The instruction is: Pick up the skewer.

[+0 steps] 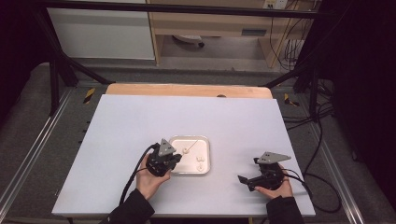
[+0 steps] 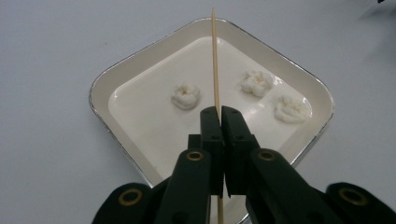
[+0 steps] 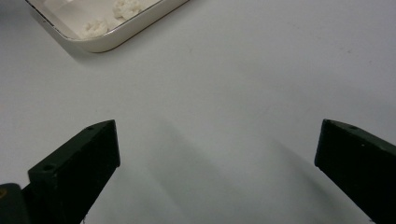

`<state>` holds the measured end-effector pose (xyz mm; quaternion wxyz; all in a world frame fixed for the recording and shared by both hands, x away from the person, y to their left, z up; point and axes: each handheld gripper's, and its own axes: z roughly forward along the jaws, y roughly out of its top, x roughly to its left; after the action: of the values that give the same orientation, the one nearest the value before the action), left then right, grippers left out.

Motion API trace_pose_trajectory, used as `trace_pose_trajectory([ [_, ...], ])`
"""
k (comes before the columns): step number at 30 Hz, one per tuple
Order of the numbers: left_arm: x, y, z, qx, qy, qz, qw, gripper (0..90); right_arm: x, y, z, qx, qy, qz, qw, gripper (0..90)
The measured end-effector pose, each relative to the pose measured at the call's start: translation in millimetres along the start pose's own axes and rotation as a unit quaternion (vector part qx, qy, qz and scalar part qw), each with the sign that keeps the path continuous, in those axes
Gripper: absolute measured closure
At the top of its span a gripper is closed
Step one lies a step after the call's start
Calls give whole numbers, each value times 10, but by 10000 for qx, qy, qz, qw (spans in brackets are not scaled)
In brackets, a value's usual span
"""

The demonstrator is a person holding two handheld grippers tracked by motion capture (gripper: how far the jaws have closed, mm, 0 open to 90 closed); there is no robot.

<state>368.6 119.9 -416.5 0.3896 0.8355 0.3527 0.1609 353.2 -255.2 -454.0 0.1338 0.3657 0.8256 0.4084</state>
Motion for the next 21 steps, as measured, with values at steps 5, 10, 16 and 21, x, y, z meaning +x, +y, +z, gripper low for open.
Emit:
trace_pose_trajectory([
  [5,46,-16,-63,-1,-85,83,9999,883,69,65,14,4,-18,-124,9999,8],
  [10,68,-35,-112,32,-207,162,9996,883,168,154,46,71,-77,-372,9993,9],
  [16,76,-58,-156,108,-348,301,9989,883,266,229,94,109,-117,-654,9977,13],
  [21,84,-63,-178,185,-452,379,9981,883,359,293,145,205,-151,-930,9953,14],
])
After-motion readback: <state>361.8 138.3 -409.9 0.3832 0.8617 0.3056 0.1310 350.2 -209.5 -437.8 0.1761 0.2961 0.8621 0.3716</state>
